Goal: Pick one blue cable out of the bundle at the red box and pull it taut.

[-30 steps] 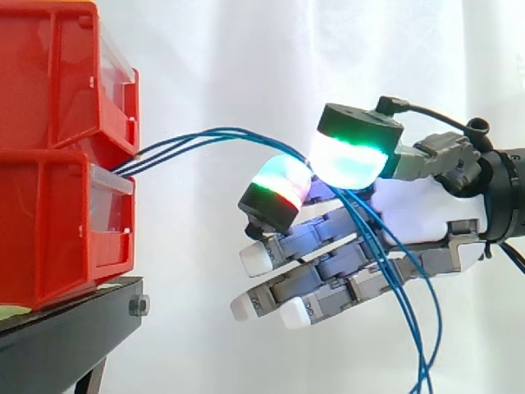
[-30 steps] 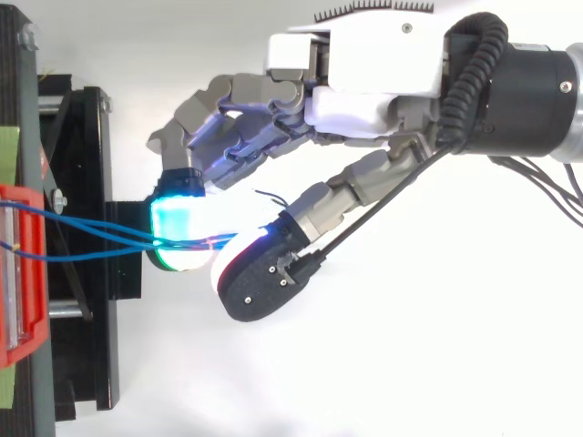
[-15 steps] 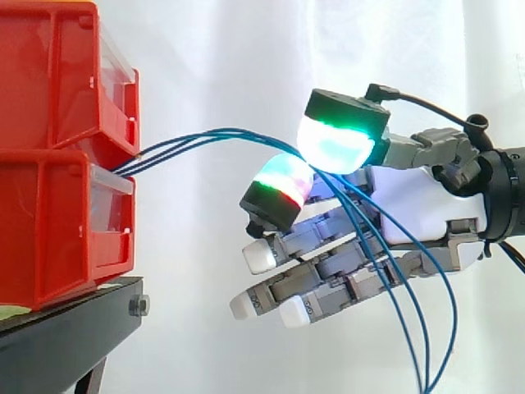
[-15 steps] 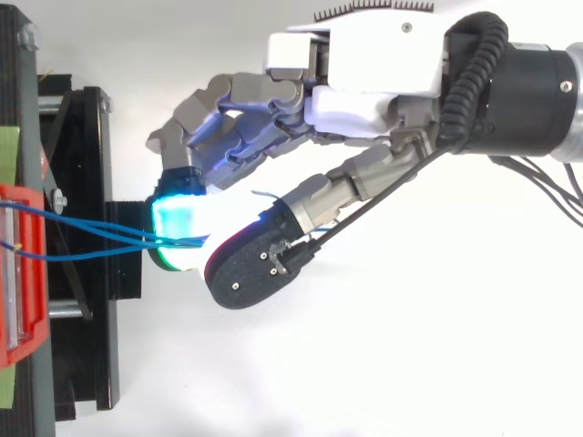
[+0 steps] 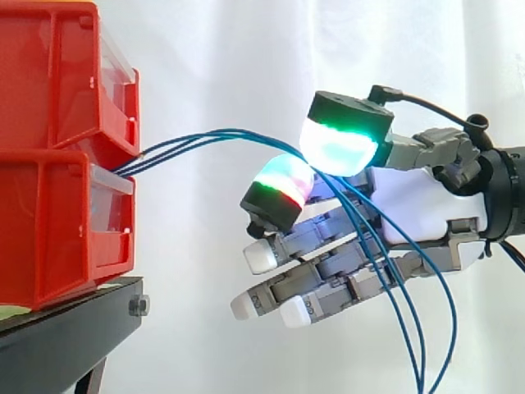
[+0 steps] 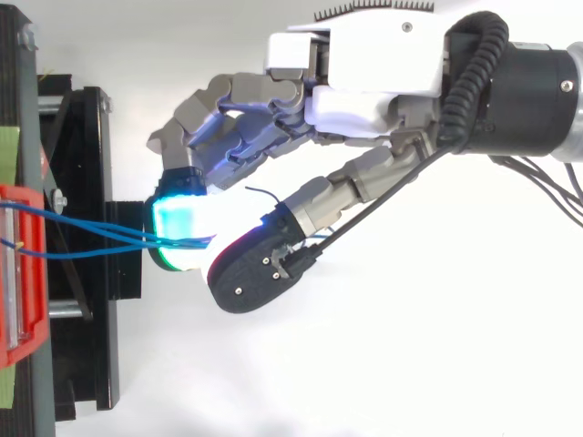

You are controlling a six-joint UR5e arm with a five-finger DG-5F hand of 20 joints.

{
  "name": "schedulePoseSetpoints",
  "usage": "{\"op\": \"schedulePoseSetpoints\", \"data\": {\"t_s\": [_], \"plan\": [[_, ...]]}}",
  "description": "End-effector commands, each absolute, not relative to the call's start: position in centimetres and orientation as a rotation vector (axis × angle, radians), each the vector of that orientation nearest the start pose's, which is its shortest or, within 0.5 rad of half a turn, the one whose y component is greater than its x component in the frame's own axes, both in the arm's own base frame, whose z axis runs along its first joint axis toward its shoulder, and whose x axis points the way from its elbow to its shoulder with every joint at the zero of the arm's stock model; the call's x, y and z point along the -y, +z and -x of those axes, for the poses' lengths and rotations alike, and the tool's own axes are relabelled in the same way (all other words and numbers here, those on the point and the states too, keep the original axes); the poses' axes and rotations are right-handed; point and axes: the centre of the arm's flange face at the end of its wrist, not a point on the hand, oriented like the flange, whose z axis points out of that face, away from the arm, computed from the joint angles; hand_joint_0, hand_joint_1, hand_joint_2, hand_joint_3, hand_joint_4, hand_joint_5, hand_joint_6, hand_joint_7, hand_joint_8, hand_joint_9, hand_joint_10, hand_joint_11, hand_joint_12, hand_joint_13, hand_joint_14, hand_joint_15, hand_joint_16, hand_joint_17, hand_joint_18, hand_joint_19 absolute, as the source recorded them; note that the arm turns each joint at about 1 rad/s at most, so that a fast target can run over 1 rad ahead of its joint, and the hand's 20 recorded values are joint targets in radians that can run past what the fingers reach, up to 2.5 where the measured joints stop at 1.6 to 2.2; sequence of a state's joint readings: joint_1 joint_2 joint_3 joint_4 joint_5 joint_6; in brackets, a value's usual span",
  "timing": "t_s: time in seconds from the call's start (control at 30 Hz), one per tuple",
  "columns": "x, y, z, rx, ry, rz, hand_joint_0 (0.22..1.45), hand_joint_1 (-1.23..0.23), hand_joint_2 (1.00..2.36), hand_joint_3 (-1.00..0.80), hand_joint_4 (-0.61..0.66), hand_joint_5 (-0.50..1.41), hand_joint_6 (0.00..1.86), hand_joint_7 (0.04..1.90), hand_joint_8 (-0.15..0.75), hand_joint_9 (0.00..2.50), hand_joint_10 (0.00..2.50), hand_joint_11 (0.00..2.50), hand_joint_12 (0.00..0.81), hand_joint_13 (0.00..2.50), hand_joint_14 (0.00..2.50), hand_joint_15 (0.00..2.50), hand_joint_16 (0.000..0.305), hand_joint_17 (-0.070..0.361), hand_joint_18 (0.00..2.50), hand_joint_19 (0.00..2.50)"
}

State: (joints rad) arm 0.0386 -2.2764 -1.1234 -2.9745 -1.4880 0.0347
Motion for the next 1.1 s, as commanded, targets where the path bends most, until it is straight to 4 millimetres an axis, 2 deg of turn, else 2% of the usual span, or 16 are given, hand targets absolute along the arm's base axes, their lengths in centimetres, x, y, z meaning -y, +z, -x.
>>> {"op": "schedulePoseSetpoints", "data": {"t_s": [0.0,0.3,0.37,0.57,0.73,0.83,1.07], "plan": [[11.29,27.71,-74.88,-1.231,1.150,-1.325,0.80,-0.93,1.01,-0.36,-0.02,-0.21,0.88,0.95,0.253,0.58,0.01,0.39,0.359,0.20,0.00,0.00,0.055,0.124,0.41,0.18],[11.29,27.68,-74.84,-1.233,1.148,-1.327,0.84,-0.95,1.01,-0.41,0.01,-0.21,0.88,0.94,0.240,0.55,0.01,0.38,0.355,0.19,0.00,0.00,0.054,0.122,0.38,0.19],[11.29,27.75,-74.87,-1.232,1.149,-1.326,0.82,-0.97,1.00,-0.49,0.01,-0.21,0.88,0.93,0.237,0.53,0.01,0.38,0.354,0.18,0.00,0.00,0.055,0.123,0.41,0.16],[11.29,27.75,-74.87,-1.231,1.150,-1.327,0.75,-0.97,1.00,-0.50,0.02,-0.21,0.88,0.90,0.239,0.52,0.01,0.38,0.355,0.18,0.00,0.00,0.055,0.124,0.42,0.14],[11.29,27.73,-74.84,-1.233,1.148,-1.329,0.64,-0.84,1.00,-0.50,0.04,-0.20,0.87,0.92,0.248,0.55,0.01,0.37,0.358,0.19,0.00,0.00,0.055,0.123,0.42,0.17],[11.29,27.73,-74.84,-1.233,1.148,-1.329,0.61,-0.79,1.00,-0.50,0.06,-0.20,0.87,0.94,0.258,0.58,0.01,0.38,0.362,0.20,0.00,0.00,0.055,0.124,0.42,0.18],[11.29,27.73,-74.84,-1.233,1.148,-1.329,0.63,-0.70,1.00,-0.47,0.06,-0.18,0.87,0.98,0.273,0.63,0.01,0.39,0.363,0.21,0.00,0.00,0.055,0.125,0.42,0.20]]}}
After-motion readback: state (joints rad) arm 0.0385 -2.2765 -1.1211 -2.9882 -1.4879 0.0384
